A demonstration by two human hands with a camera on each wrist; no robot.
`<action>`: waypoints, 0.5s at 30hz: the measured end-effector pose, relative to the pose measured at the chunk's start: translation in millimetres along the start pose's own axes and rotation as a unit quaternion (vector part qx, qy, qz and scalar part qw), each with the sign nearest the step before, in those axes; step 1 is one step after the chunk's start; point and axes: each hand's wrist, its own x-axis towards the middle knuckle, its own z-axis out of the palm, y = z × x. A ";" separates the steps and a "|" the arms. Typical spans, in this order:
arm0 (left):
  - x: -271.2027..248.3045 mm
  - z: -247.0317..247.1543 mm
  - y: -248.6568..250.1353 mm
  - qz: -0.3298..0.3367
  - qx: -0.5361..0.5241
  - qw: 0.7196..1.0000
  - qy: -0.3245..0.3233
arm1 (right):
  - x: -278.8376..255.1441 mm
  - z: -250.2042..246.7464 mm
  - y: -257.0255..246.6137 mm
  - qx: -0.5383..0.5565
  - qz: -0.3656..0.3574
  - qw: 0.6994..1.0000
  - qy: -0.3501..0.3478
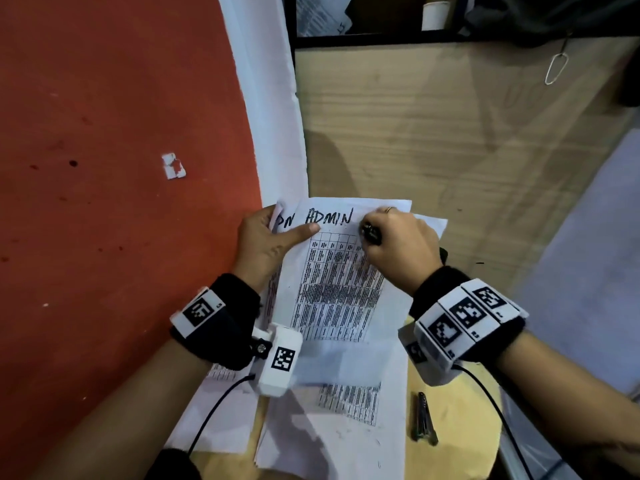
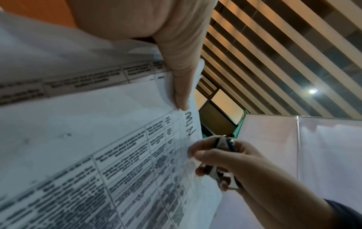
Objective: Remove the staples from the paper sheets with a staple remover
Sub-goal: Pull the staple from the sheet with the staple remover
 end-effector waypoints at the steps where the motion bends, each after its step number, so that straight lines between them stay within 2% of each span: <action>1: -0.1 -0.3 1.9 0.005 0.006 1.000 -0.006 | 3.3 -1.6 2.4 0.033 -0.001 0.999 0.033; 3: -1.4 0.2 6.7 0.009 -0.002 1.000 -0.014 | 9.6 -5.5 5.1 0.091 -0.021 0.991 0.093; 4: -1.8 0.4 8.2 0.010 -0.008 1.000 -0.019 | 12.5 -7.3 5.9 0.102 -0.028 0.990 0.098; 7: -3.5 1.3 12.3 0.016 0.001 0.999 -0.038 | 20.5 -10.6 8.4 0.104 -0.015 0.993 0.052; 12: -5.6 -6.7 17.0 0.054 -0.005 0.999 -0.006 | 17.8 -17.1 4.1 0.126 0.018 0.988 0.084; 15: -5.8 -11.5 20.3 0.071 0.003 0.997 -0.007 | 17.0 -19.3 2.0 0.140 0.025 0.987 0.075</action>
